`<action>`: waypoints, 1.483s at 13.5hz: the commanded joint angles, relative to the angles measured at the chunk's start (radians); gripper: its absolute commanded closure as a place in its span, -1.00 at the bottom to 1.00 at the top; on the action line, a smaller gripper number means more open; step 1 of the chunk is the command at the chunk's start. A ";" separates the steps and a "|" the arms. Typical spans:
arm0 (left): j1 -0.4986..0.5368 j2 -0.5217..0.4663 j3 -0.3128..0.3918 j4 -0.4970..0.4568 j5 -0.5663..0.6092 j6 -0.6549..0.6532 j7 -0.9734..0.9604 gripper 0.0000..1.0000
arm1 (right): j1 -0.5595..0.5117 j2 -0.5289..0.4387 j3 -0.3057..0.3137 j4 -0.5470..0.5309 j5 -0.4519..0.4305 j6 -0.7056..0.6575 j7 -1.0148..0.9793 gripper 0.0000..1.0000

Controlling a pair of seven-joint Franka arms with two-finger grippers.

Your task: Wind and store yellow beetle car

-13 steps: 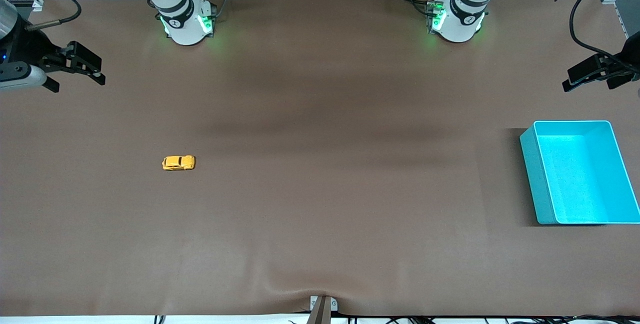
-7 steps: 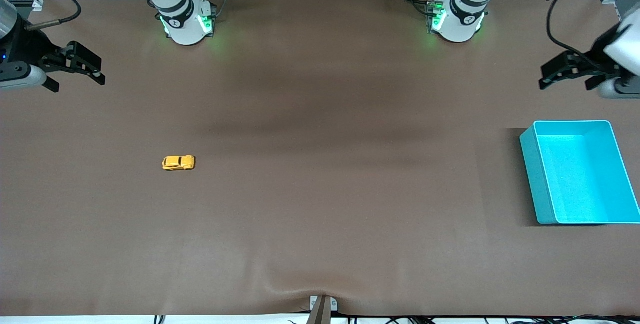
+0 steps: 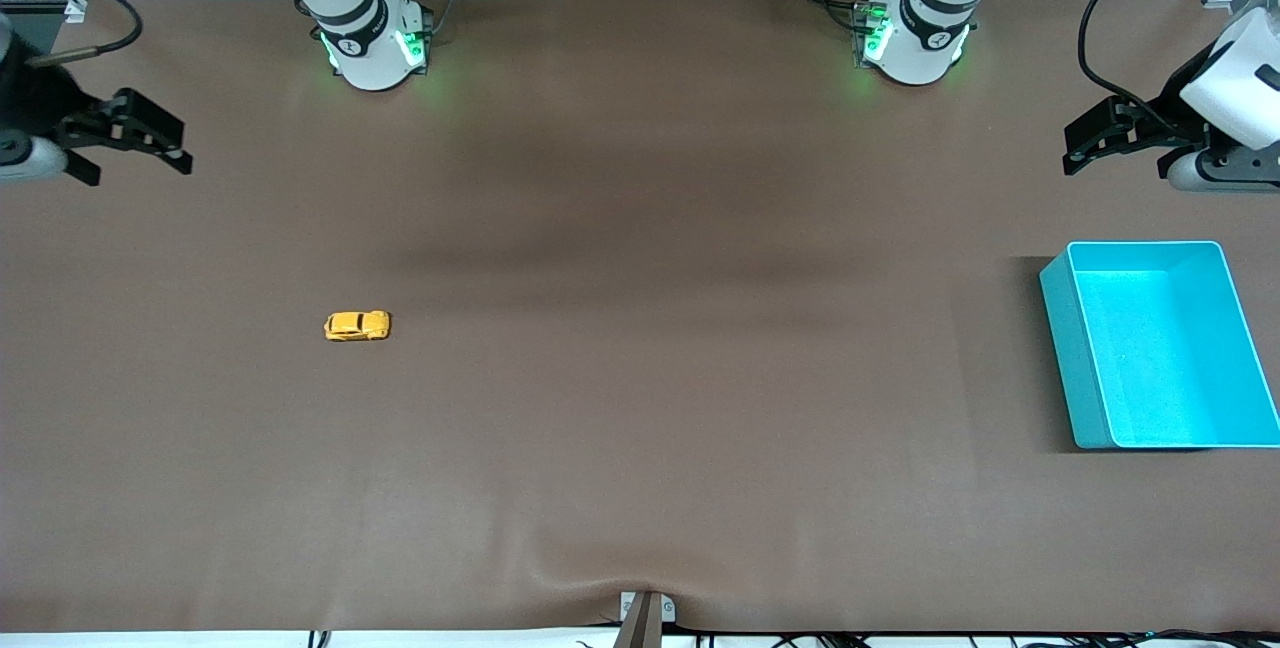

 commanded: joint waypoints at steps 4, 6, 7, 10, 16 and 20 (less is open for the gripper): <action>-0.001 -0.009 -0.007 0.003 0.006 -0.012 0.010 -1.00 | -0.018 0.009 0.007 0.004 0.001 -0.008 0.011 -1.00; 0.001 -0.009 -0.007 0.001 0.006 -0.012 0.013 -1.00 | -0.017 0.009 0.007 0.006 0.001 -0.008 0.010 -1.00; -0.001 -0.009 -0.007 0.001 0.006 -0.012 0.014 -1.00 | -0.015 0.009 0.007 0.006 0.001 -0.008 0.010 -1.00; -0.059 -0.011 0.026 0.001 0.015 -0.013 0.010 -1.00 | -0.013 0.009 0.007 0.006 0.002 -0.011 0.010 -1.00; -0.176 -0.008 0.181 0.001 0.009 -0.012 0.011 -1.00 | -0.006 0.008 0.011 0.012 0.004 -0.011 0.011 -1.00; -0.151 -0.006 0.183 0.003 0.001 -0.010 0.013 -1.00 | -0.006 0.008 0.011 0.012 0.005 -0.009 0.011 -1.00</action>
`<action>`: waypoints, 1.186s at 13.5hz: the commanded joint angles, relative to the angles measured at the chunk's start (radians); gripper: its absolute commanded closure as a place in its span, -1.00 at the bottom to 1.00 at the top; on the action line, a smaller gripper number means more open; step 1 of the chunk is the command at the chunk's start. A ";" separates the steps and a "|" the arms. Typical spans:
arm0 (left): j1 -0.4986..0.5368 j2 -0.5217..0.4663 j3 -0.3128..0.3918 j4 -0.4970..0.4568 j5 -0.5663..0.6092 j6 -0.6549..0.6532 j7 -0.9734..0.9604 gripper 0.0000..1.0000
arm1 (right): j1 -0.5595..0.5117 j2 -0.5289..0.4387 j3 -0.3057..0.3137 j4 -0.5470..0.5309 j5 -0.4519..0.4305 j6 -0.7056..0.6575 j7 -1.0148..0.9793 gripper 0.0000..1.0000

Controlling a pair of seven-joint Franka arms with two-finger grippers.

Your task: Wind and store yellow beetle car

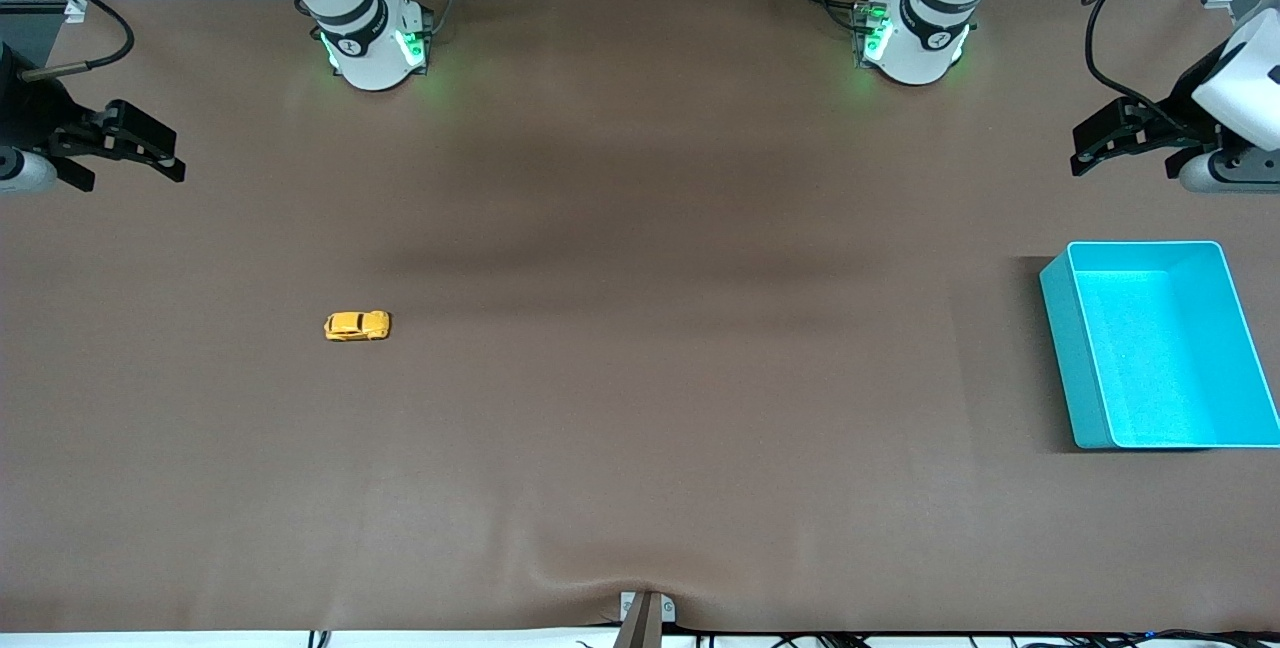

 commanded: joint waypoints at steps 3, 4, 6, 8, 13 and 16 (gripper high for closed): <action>0.002 -0.005 0.003 0.003 0.001 -0.010 0.010 -1.00 | 0.000 -0.002 0.005 0.012 0.007 -0.009 0.012 -1.00; 0.001 -0.005 0.003 0.003 0.001 -0.009 0.010 -1.00 | 0.000 -0.002 0.005 0.011 0.007 -0.009 0.012 -1.00; 0.001 -0.005 0.003 0.004 0.001 -0.009 0.010 -1.00 | -0.002 -0.002 0.003 0.011 0.007 -0.009 0.010 -1.00; 0.002 -0.005 0.003 0.006 0.001 -0.005 0.010 -1.00 | -0.002 -0.002 0.003 0.011 0.007 -0.010 0.012 -1.00; 0.007 -0.005 0.008 0.006 0.004 0.005 0.018 -1.00 | 0.002 -0.002 0.005 0.012 0.010 -0.006 0.010 -1.00; 0.008 -0.005 0.008 0.004 0.004 0.005 0.021 -1.00 | 0.003 -0.002 0.006 0.014 0.013 -0.006 0.012 -1.00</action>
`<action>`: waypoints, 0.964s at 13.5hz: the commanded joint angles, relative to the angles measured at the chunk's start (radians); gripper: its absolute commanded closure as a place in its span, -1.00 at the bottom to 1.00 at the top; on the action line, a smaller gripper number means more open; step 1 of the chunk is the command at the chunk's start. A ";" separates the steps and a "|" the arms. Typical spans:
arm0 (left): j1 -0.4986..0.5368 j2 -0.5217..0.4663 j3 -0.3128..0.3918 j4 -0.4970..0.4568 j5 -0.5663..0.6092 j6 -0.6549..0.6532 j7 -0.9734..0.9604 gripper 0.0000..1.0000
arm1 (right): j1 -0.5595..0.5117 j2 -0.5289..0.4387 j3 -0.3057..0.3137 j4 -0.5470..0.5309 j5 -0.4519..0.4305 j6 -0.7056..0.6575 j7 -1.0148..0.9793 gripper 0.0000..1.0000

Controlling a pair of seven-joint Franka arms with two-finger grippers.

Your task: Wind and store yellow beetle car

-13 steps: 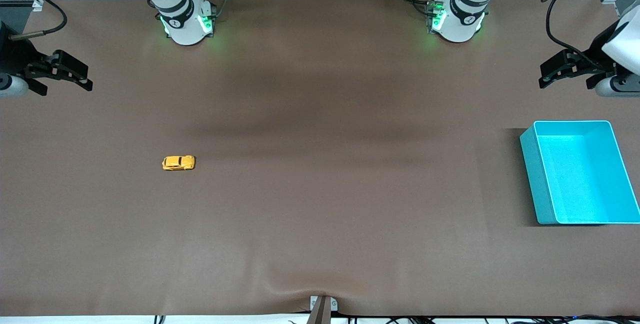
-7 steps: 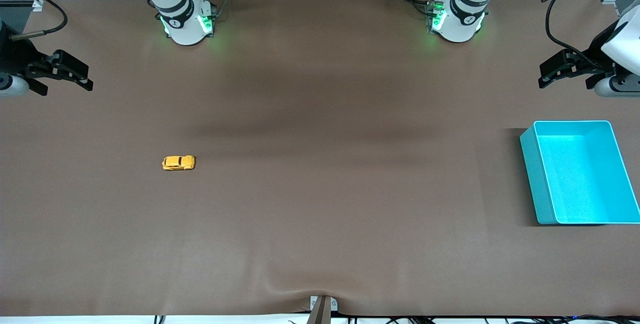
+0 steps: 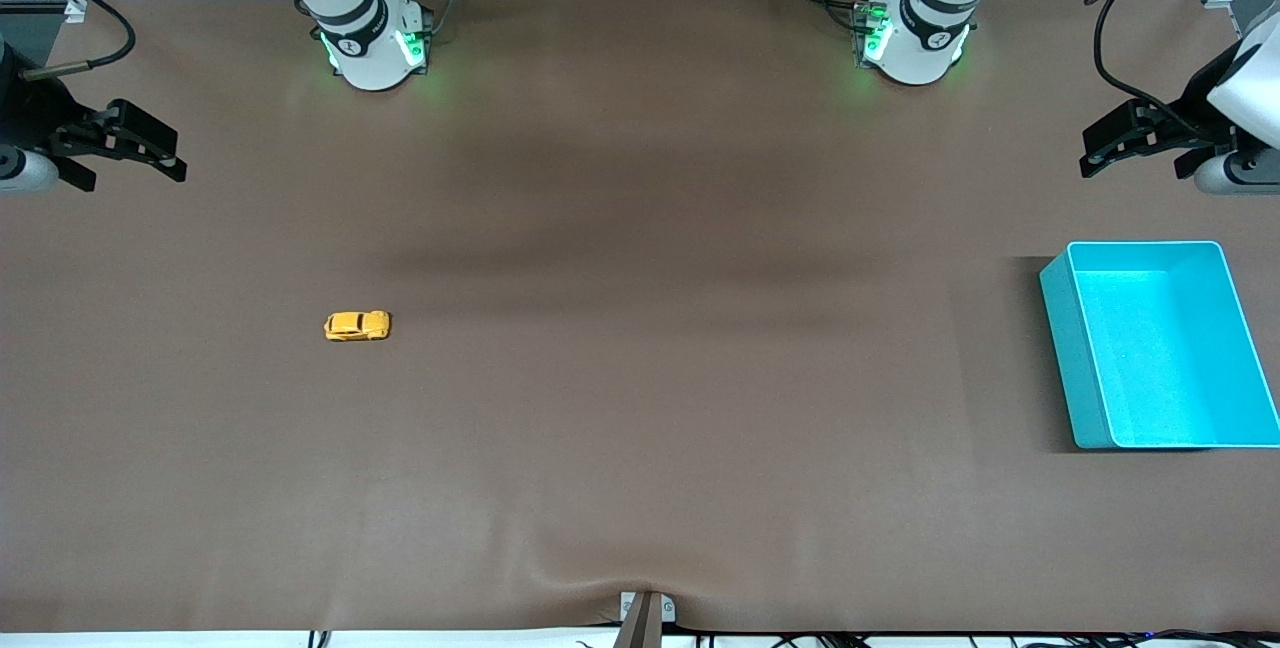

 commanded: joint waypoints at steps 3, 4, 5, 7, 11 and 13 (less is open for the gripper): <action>0.004 -0.005 0.002 0.003 0.006 0.003 0.021 -1.00 | 0.006 -0.002 0.003 0.012 0.015 -0.011 0.012 -1.00; 0.004 -0.005 0.002 0.003 0.006 0.003 0.021 -1.00 | 0.009 -0.004 0.005 0.012 0.015 -0.011 0.013 -1.00; 0.004 -0.005 0.002 0.004 0.006 0.003 0.021 -1.00 | 0.014 -0.004 0.003 0.012 0.015 -0.011 0.012 -1.00; 0.004 -0.005 0.003 0.003 0.006 0.003 0.022 -1.00 | 0.014 -0.004 0.003 0.020 0.011 -0.008 0.010 -1.00; 0.010 -0.003 0.003 0.004 0.006 0.004 0.022 -1.00 | 0.026 -0.004 0.003 0.041 0.008 -0.010 0.008 -1.00; 0.010 -0.003 0.002 0.004 0.006 0.006 0.022 -1.00 | 0.029 -0.004 0.003 0.047 0.007 -0.010 0.008 -1.00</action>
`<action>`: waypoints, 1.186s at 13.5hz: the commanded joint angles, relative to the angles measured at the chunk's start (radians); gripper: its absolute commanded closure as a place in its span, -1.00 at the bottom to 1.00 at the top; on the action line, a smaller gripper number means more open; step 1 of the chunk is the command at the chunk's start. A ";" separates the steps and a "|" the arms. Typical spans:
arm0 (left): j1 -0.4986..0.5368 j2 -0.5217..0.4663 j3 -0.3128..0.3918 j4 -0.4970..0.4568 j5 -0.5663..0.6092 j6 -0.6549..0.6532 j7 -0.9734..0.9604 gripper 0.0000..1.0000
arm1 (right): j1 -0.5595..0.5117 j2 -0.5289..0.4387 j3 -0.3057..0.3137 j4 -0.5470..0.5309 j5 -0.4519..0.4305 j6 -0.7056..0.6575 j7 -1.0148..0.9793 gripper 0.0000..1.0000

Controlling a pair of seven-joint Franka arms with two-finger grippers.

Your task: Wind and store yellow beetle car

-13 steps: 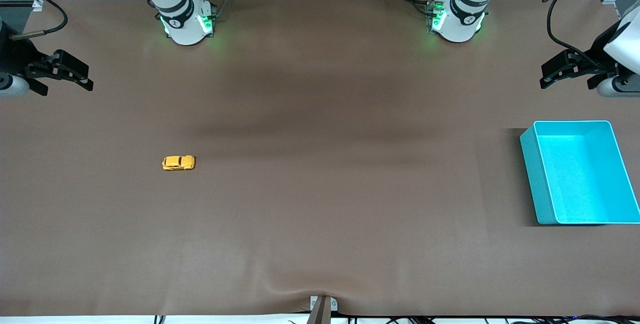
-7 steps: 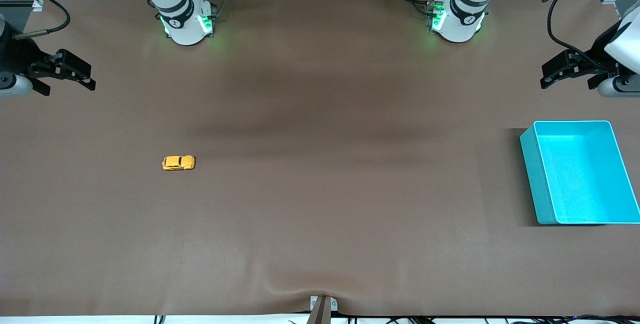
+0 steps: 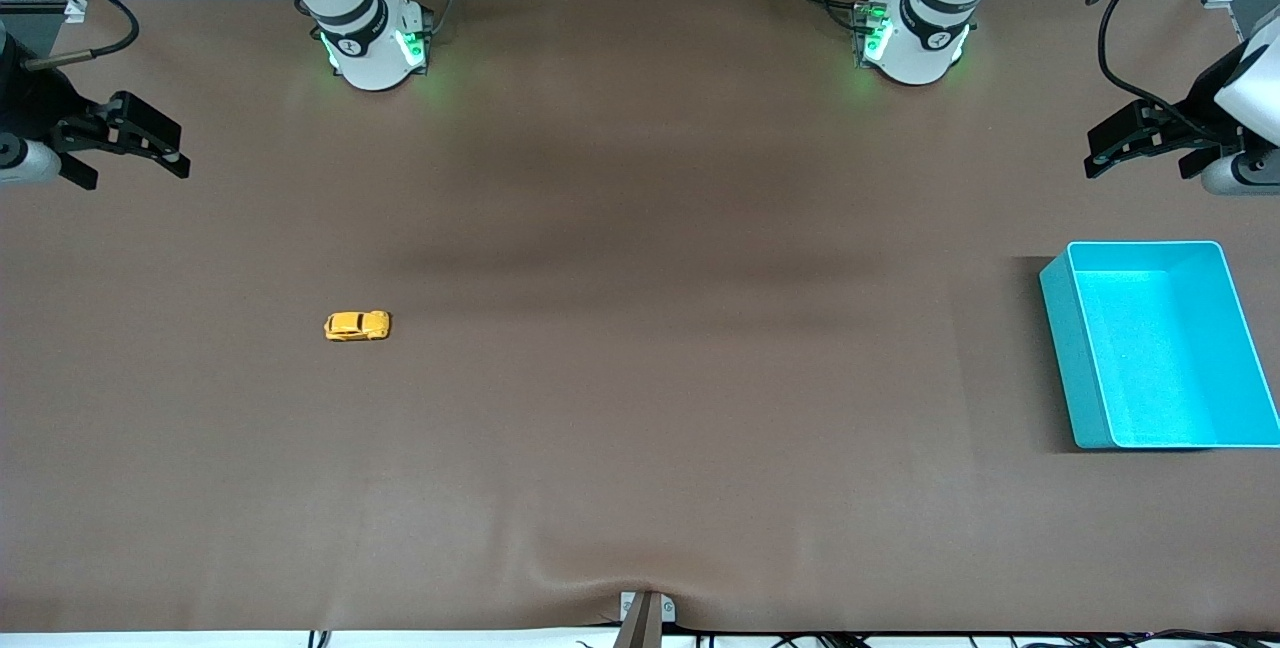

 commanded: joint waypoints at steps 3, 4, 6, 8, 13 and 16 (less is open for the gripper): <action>0.007 -0.003 -0.002 0.004 0.006 0.007 0.023 -1.00 | 0.008 -0.003 -0.002 0.018 0.004 -0.010 0.007 -1.00; 0.007 -0.003 0.000 0.004 0.006 0.007 0.023 -1.00 | 0.008 -0.001 -0.002 0.018 0.004 -0.010 0.007 -1.00; 0.007 -0.003 0.000 0.004 0.006 0.007 0.023 -1.00 | 0.009 -0.001 -0.002 0.020 0.004 -0.010 0.009 -1.00; 0.007 -0.003 0.000 0.004 0.006 0.007 0.023 -1.00 | 0.009 -0.003 -0.002 0.020 0.005 -0.010 0.009 -1.00; 0.007 -0.003 0.000 0.004 0.007 0.009 0.023 -1.00 | 0.031 -0.003 -0.002 0.018 0.005 -0.014 0.012 -1.00; 0.007 -0.003 0.000 0.003 0.007 0.009 0.023 -1.00 | 0.031 -0.003 -0.002 0.018 0.002 -0.013 0.010 -1.00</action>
